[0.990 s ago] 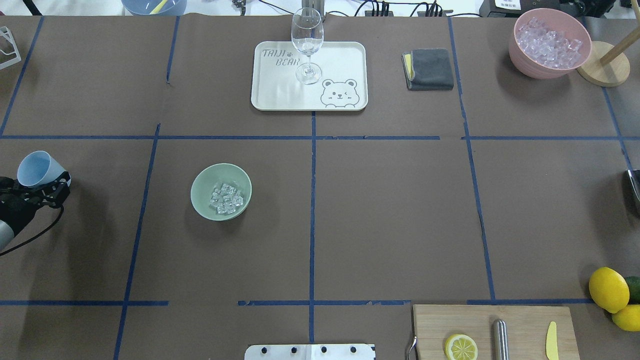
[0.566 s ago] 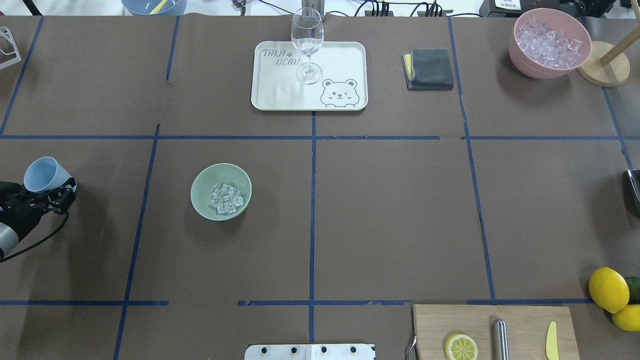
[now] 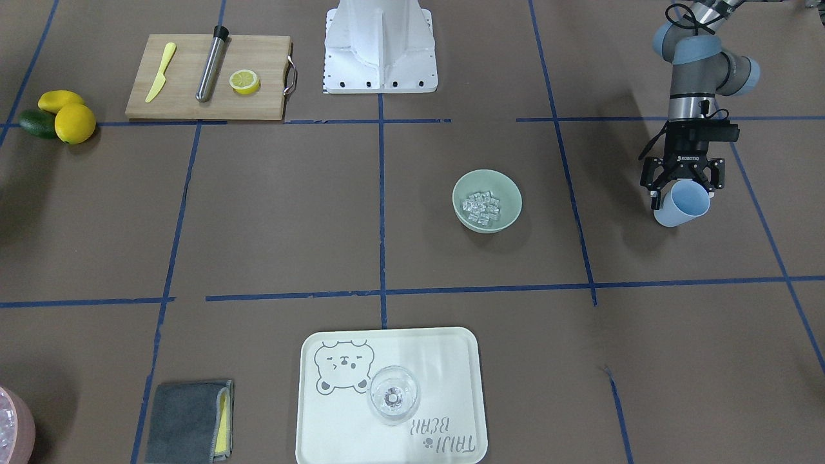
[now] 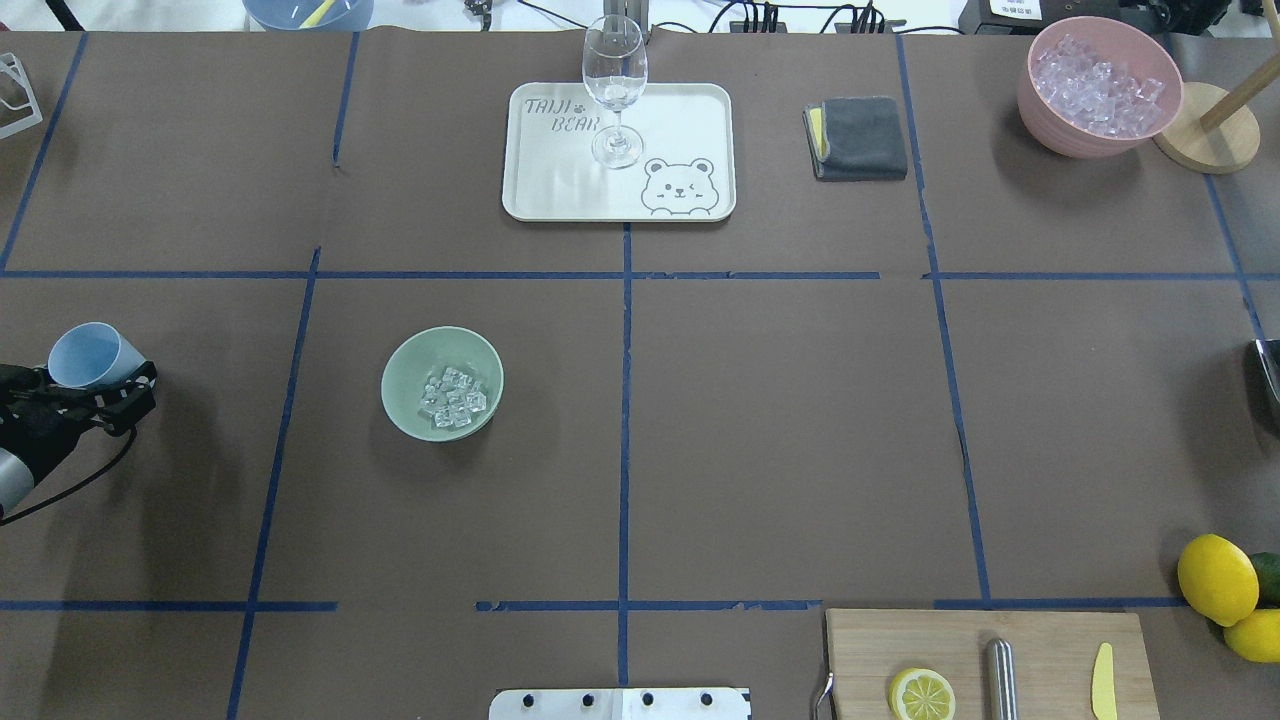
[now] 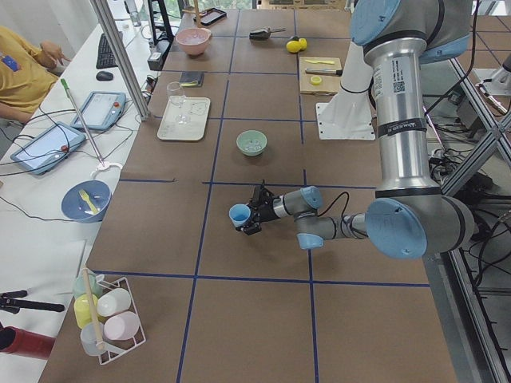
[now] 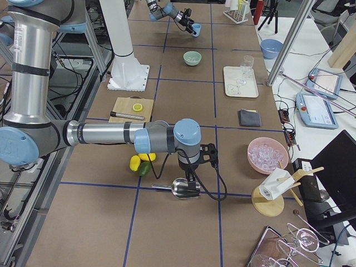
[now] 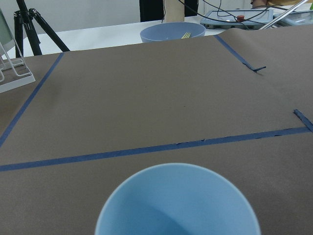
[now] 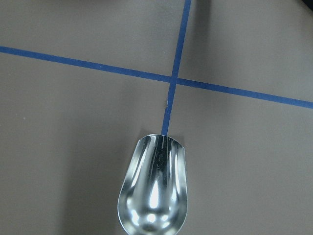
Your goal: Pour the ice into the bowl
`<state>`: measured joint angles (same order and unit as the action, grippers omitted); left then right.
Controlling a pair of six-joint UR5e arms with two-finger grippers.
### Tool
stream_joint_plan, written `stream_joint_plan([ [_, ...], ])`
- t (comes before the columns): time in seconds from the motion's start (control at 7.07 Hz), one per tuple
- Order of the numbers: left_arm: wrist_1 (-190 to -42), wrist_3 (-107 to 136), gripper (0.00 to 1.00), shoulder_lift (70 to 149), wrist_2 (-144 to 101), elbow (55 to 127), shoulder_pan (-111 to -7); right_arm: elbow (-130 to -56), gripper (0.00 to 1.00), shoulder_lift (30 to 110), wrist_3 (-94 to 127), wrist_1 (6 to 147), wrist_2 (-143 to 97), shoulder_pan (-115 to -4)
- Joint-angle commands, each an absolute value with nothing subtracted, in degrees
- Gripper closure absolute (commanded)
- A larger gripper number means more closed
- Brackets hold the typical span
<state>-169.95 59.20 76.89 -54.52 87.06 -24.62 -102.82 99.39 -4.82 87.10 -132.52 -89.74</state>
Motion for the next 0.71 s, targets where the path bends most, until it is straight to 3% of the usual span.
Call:
stream_joint_plan([
  [0.0, -170.0, 54.8, 0.0, 74.1, -55.1, 92.6, -25.0, -102.7, 0.0, 99.3, -4.8, 87.1, -132.5, -89.7],
  [0.57, -170.2, 50.7, 0.0, 72.3, -61.1, 95.6, -27.2, -103.0, 0.0, 99.2, -4.7, 87.0, -132.5, -89.7],
])
